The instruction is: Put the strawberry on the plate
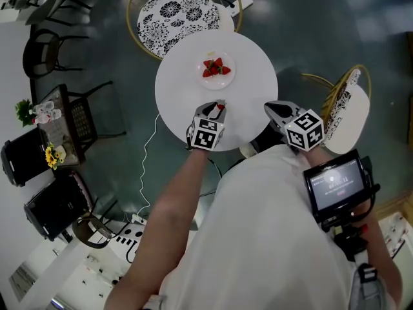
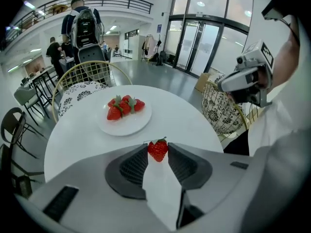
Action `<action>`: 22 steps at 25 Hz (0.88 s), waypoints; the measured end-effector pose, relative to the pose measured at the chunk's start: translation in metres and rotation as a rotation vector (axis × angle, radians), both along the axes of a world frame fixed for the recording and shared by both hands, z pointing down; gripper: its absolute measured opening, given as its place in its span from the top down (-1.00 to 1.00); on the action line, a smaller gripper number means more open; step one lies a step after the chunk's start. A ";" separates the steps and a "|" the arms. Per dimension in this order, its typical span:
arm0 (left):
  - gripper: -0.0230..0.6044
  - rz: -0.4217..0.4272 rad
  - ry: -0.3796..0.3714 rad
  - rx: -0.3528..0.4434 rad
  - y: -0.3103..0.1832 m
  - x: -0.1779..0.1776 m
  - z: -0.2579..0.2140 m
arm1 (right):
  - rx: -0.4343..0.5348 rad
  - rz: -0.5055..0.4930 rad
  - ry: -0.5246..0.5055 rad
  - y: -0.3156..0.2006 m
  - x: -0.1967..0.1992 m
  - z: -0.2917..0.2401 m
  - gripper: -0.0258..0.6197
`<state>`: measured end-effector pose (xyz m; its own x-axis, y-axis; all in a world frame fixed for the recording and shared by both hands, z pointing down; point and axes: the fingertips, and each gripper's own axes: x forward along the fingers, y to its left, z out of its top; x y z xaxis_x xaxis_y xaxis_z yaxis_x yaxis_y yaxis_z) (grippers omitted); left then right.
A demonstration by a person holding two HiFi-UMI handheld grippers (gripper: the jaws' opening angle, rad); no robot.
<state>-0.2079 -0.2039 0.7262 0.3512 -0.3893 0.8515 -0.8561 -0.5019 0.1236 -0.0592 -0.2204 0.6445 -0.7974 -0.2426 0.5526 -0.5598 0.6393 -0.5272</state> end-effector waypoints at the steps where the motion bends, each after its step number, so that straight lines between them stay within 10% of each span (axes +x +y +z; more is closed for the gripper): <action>1: 0.49 -0.014 0.006 0.001 -0.002 0.000 -0.003 | -0.001 0.002 0.000 0.000 0.001 0.001 0.91; 22: 0.49 -0.200 0.008 -0.006 -0.060 -0.019 -0.018 | 0.000 0.036 0.008 -0.013 0.006 -0.005 0.91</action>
